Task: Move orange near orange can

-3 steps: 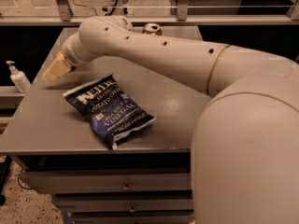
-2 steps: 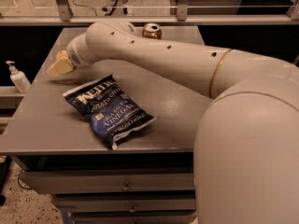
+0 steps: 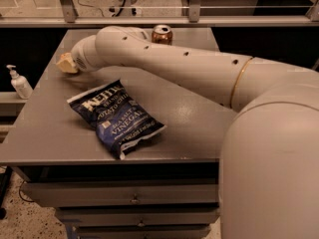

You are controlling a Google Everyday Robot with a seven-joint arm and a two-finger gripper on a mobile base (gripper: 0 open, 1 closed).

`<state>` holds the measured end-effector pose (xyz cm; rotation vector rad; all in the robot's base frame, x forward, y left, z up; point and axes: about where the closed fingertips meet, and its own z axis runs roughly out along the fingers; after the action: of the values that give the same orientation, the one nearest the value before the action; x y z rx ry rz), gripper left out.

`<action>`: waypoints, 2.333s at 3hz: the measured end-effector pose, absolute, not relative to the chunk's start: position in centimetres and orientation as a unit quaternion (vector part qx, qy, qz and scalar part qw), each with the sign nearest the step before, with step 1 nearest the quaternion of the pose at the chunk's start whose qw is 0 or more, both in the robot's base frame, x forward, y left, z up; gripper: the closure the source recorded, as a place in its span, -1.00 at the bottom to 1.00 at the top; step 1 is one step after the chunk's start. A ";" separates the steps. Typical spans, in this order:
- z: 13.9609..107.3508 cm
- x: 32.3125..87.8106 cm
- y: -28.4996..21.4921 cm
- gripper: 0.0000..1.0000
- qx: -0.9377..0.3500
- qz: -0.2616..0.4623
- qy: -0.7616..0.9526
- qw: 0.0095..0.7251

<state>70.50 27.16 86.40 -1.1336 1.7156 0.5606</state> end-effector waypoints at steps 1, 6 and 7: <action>87.9 69.0 26.6 0.73 -0.468 0.237 0.691 0.498; 93.9 63.9 13.2 1.00 -0.419 0.208 0.683 0.561; 95.2 64.0 6.2 1.00 -0.378 0.173 0.707 0.572</action>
Offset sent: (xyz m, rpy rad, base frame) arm -0.0655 -0.0911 0.0788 0.1230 -0.1498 -0.0253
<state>63.99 6.24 95.17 -0.8859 1.6593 0.4049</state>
